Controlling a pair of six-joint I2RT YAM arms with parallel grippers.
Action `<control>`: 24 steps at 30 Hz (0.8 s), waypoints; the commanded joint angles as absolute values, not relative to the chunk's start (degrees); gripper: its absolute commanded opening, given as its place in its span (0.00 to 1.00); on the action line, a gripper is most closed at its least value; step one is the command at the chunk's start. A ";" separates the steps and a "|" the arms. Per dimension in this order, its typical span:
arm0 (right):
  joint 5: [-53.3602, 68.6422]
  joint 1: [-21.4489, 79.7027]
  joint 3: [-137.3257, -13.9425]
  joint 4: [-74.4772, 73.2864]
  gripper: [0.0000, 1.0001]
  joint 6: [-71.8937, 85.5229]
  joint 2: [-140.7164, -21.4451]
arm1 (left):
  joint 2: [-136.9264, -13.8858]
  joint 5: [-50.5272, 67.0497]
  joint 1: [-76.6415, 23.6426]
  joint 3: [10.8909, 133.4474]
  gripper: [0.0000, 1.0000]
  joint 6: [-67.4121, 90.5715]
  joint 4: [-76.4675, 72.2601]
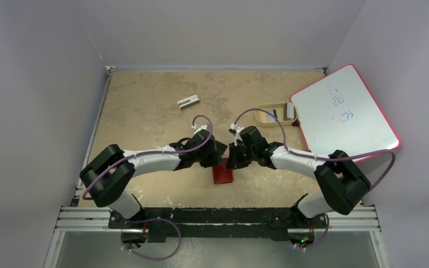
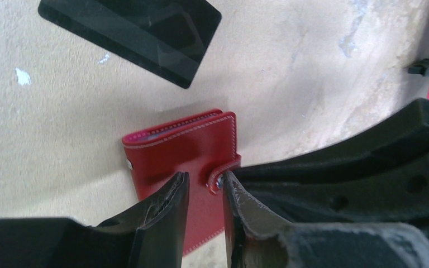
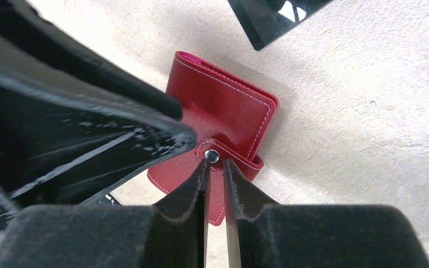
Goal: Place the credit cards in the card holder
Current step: Close the card holder at the center of the board.
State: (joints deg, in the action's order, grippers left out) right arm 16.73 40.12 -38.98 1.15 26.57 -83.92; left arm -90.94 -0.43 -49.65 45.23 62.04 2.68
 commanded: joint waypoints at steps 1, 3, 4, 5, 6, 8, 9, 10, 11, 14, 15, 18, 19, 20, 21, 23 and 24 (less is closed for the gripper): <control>13.36 40.35 -39.87 -0.01 0.17 29.60 -81.21 | -83.45 -1.44 -50.00 45.40 0.29 63.85 6.20; 12.96 40.35 -39.81 0.10 0.19 30.23 -81.53 | -81.53 -3.37 -49.97 44.74 0.30 64.07 8.54; 12.78 40.34 -39.85 0.35 0.20 30.50 -81.60 | -81.08 -4.17 -50.00 44.33 0.29 64.09 9.18; 12.61 40.34 -39.85 0.68 0.20 30.70 -81.69 | -81.02 -4.60 -50.01 43.83 0.29 64.12 9.61; 12.50 40.36 -39.93 0.78 0.21 30.97 -81.84 | -81.34 -4.89 -50.01 43.46 0.29 64.14 9.90; 12.12 40.41 -40.39 0.85 0.21 31.31 -82.14 | -82.79 -5.21 -50.01 43.27 0.27 63.85 10.46; 11.85 40.37 -40.77 0.88 0.21 31.37 -82.40 | -83.67 -5.31 -50.01 43.28 0.26 63.82 10.82; 11.72 40.37 -40.97 0.88 0.21 31.38 -82.70 | -84.42 -5.30 -50.01 43.18 0.26 63.85 11.00; 11.63 40.37 -41.22 0.88 0.21 31.38 -83.08 | -85.35 -5.34 -50.01 43.19 0.26 63.76 11.21; 12.12 40.34 -41.58 1.35 0.21 31.24 -84.47 | -87.33 -5.11 -50.01 43.23 0.25 63.58 11.43; 12.47 40.39 -41.57 1.51 0.22 31.14 -84.88 | -87.93 -4.93 -50.01 43.22 0.25 63.57 11.32; 13.36 40.47 -41.70 1.79 0.22 30.87 -85.70 | -88.48 -4.82 -50.01 43.15 0.28 63.62 11.42; 13.56 40.56 -41.75 1.84 0.22 30.74 -85.89 | -88.57 -4.84 -50.01 43.14 0.28 63.63 11.49; 13.75 40.69 -41.88 1.72 0.22 30.56 -85.95 | -88.67 -4.84 -50.01 43.19 0.28 63.60 11.57; 13.91 40.81 -42.06 1.57 0.22 30.28 -86.08 | -88.70 -5.03 -50.01 43.22 0.29 63.63 11.67; 14.60 41.08 -42.36 1.27 0.21 29.63 -86.26 | -89.23 -5.10 -50.01 43.27 0.29 63.57 11.85; 15.23 41.13 -42.43 1.36 0.22 29.21 -86.39 | -89.55 -5.21 -50.01 43.28 0.29 63.62 11.93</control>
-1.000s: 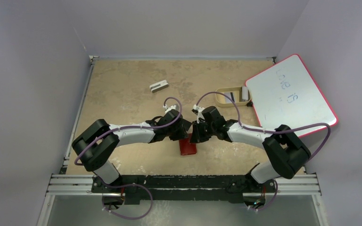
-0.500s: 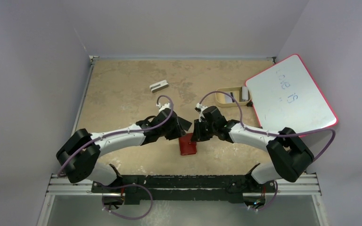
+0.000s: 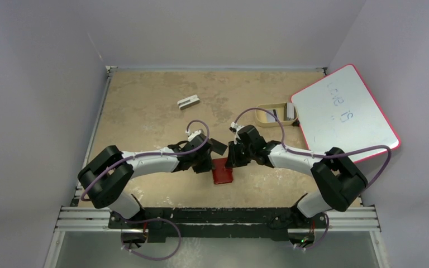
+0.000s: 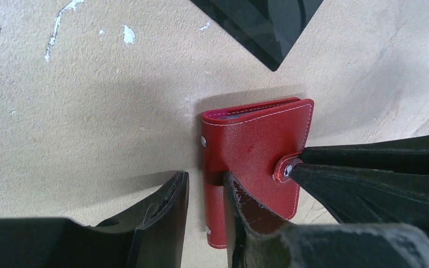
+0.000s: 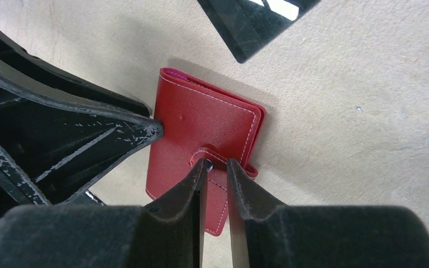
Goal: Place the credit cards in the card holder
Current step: Close the card holder at the center of the board.
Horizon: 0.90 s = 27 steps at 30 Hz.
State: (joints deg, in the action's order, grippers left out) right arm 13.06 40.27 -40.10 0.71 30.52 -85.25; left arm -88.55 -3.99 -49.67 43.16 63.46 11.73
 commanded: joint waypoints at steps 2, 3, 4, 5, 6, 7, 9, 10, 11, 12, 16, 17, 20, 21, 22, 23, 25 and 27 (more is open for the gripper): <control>17.52 41.20 -42.32 2.05 0.21 28.04 -86.82 | -90.15 -5.24 -50.01 43.45 0.27 63.66 12.02; 18.59 41.22 -42.32 2.17 0.22 27.65 -87.02 | -90.49 -5.26 -50.01 43.55 0.27 63.65 12.10; 19.25 41.22 -42.44 2.28 0.21 27.35 -87.21 | -90.76 -5.30 -50.01 43.59 0.27 63.71 12.17; 19.59 41.30 -42.53 2.10 0.21 27.06 -87.38 | -91.00 -5.29 -50.01 43.67 0.26 63.80 12.16; 19.61 41.31 -42.75 1.67 0.21 26.76 -87.56 | -91.19 -5.39 -50.01 43.68 0.26 63.81 12.21; 19.48 41.39 -42.95 1.30 0.21 26.46 -87.65 | -91.35 -5.36 -50.01 43.66 0.26 63.85 12.22; 19.19 41.46 -43.24 0.60 0.21 26.07 -87.71 | -91.42 -5.45 -50.01 43.68 0.26 63.97 12.21; 19.16 41.53 -43.31 0.39 0.20 25.88 -87.67 | -91.51 -5.45 -50.01 43.73 0.26 64.03 12.19; 19.16 41.57 -43.37 0.17 0.19 25.66 -87.63 | -91.54 -5.48 -50.01 43.73 0.26 64.06 12.19; 19.05 41.64 -43.51 -0.21 0.19 25.48 -87.69 | -91.60 -5.53 -50.01 43.74 0.26 64.09 12.21; 17.59 42.04 -44.42 -2.52 0.17 24.29 -88.02 | -92.04 -5.58 -50.01 43.76 0.25 64.15 12.22; 17.25 42.16 -44.66 -3.13 0.17 23.80 -88.06 | -92.08 -5.59 -49.97 43.77 0.25 64.16 12.22; 15.94 42.36 -45.29 -4.86 0.15 23.15 -87.64 | -92.21 -5.70 -50.01 43.83 0.25 64.32 12.25; 15.56 42.43 -45.42 -5.30 0.15 22.98 -87.56 | -92.28 -5.70 -49.99 43.85 0.25 64.33 12.30; 15.29 42.45 -45.52 -5.61 0.15 22.82 -87.40 | -92.32 -5.74 -50.01 43.81 0.25 64.42 12.29; 14.99 42.49 -45.75 -5.92 0.15 22.69 -87.25 | -92.37 -5.73 -50.01 43.92 0.25 64.45 12.30; 14.23 42.60 -45.95 -6.71 0.15 22.51 -87.11 | -92.48 -5.82 -50.01 43.94 0.25 64.44 12.38; 13.61 42.75 -46.05 -7.18 0.15 22.42 -87.10 | -92.64 -5.84 -50.01 43.90 0.24 64.49 12.39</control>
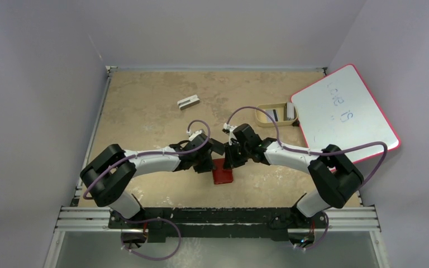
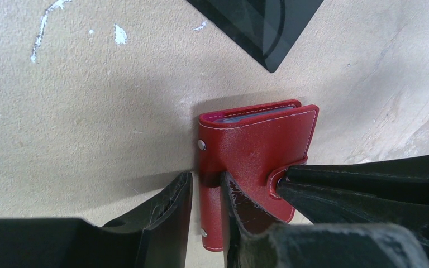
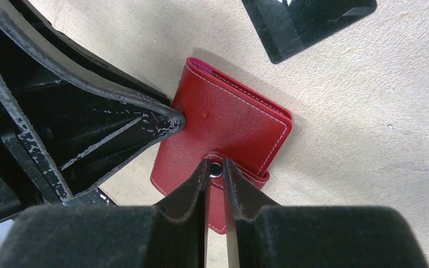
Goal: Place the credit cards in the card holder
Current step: Close the card holder at the center of the board.
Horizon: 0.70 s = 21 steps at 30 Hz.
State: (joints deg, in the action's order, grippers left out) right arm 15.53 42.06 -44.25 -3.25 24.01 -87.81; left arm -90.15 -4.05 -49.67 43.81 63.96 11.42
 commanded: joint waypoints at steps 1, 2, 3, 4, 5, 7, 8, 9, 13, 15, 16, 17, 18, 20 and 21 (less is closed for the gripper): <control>13.31 42.92 -45.93 -7.36 0.15 22.45 -87.06 | -92.75 -5.87 -50.01 43.90 0.24 64.53 12.47; 13.01 43.04 -45.94 -7.50 0.15 22.44 -87.02 | -92.75 -5.82 -50.01 43.91 0.24 64.58 12.48; 12.78 43.17 -45.96 -7.63 0.15 22.53 -86.89 | -92.73 -5.85 -49.98 43.91 0.24 64.59 12.48; 12.44 43.30 -45.92 -7.75 0.15 22.57 -86.73 | -92.74 -5.84 -49.96 43.86 0.24 64.66 12.48; 11.95 43.39 -46.01 -7.95 0.15 22.73 -86.60 | -92.61 -5.94 -50.00 43.79 0.24 64.67 12.48; 11.18 43.66 -46.12 -8.37 0.15 22.85 -86.20 | -92.43 -6.00 -50.01 43.86 0.24 64.69 12.46; 10.94 43.75 -46.22 -8.54 0.15 22.93 -86.08 | -92.46 -6.04 -50.01 43.84 0.24 64.73 12.48; 10.76 43.83 -46.37 -8.62 0.15 22.93 -86.05 | -92.41 -6.03 -49.97 43.84 0.24 64.74 12.48; 9.68 44.31 -46.56 -8.99 0.15 23.46 -86.04 | -92.44 -5.98 -50.01 43.86 0.24 64.93 12.39; 9.29 44.53 -46.50 -8.90 0.14 23.55 -86.04 | -92.39 -5.93 -50.01 43.81 0.24 64.89 12.47; 9.31 44.63 -46.45 -8.76 0.14 23.63 -86.19 | -92.41 -5.92 -50.01 43.79 0.24 64.93 12.48; 9.25 44.79 -46.42 -8.64 0.14 23.76 -86.32 | -92.38 -5.97 -50.01 43.83 0.24 64.87 12.43; 9.23 44.95 -46.49 -8.47 0.14 23.86 -86.53 | -92.37 -6.02 -49.97 43.84 0.24 64.93 12.41; 9.08 45.32 -46.34 -8.13 0.14 24.26 -86.94 | -92.45 -5.97 -50.01 43.85 0.24 64.91 12.39; 9.06 45.47 -46.32 -7.97 0.13 24.46 -87.15 | -92.41 -5.93 -50.01 43.86 0.24 64.97 12.39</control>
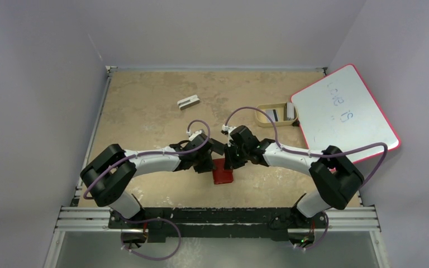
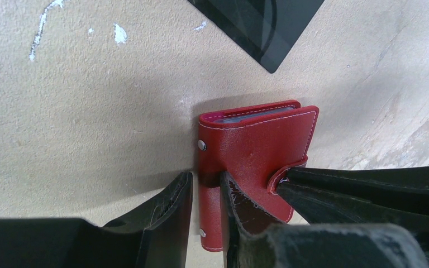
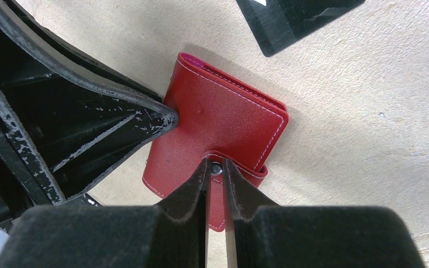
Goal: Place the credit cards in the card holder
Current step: Close the card holder at the center of the board.
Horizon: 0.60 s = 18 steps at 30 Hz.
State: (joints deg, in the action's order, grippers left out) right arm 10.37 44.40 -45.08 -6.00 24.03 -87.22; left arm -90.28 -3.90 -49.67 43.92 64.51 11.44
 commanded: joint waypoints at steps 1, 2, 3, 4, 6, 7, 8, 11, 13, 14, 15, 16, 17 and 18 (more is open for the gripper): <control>9.05 45.80 -46.21 -7.81 0.13 24.63 -87.37 | -92.44 -5.91 -50.01 43.86 0.24 64.99 12.37; 8.99 46.06 -46.21 -7.67 0.13 24.81 -87.55 | -92.45 -5.87 -50.01 43.85 0.24 64.98 12.39; 8.92 46.38 -46.21 -7.53 0.12 25.03 -87.74 | -92.38 -5.85 -50.01 43.81 0.24 64.98 12.39; 8.88 46.71 -46.16 -7.50 0.11 25.23 -87.90 | -92.36 -5.81 -50.01 43.84 0.24 64.98 12.39; 8.60 47.36 -45.99 -7.55 0.11 25.71 -88.18 | -92.37 -5.80 -50.00 43.77 0.24 64.99 12.32; 8.24 47.70 -45.84 -7.64 0.11 25.89 -88.36 | -92.36 -5.75 -50.01 43.73 0.24 64.98 12.31; 7.57 47.99 -45.81 -7.79 0.10 26.13 -88.60 | -92.33 -5.73 -50.01 43.69 0.24 64.95 12.30; 6.11 49.15 -45.56 -8.98 0.08 26.72 -89.76 | -92.05 -5.74 -50.01 43.55 0.24 65.19 12.13; 4.46 49.91 -45.18 -10.11 0.06 27.49 -90.04 | -91.65 -5.72 -50.01 43.29 0.24 65.37 11.88; 3.80 50.18 -44.97 -10.68 0.05 27.77 -90.00 | -91.44 -5.77 -50.01 43.14 0.24 65.44 11.76; 3.23 50.57 -44.69 -11.22 0.05 28.11 -89.93 | -91.29 -5.74 -50.01 43.03 0.24 65.56 11.65; 2.91 50.96 -44.39 -11.55 0.04 28.39 -89.94 | -91.09 -5.82 -50.01 42.92 0.24 65.61 11.61; 2.68 51.41 -44.20 -11.85 0.03 28.50 -89.92 | -91.02 -5.73 -49.94 42.82 0.24 65.70 11.56; 2.27 51.93 -44.08 -12.15 0.03 28.68 -89.80 | -90.97 -5.71 -50.00 42.83 0.24 65.77 11.48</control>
State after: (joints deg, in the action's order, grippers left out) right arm 3.20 48.90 -45.58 -6.61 26.44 -87.37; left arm -90.28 -3.90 -49.67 43.92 64.97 11.44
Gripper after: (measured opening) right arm 0.060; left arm 0.238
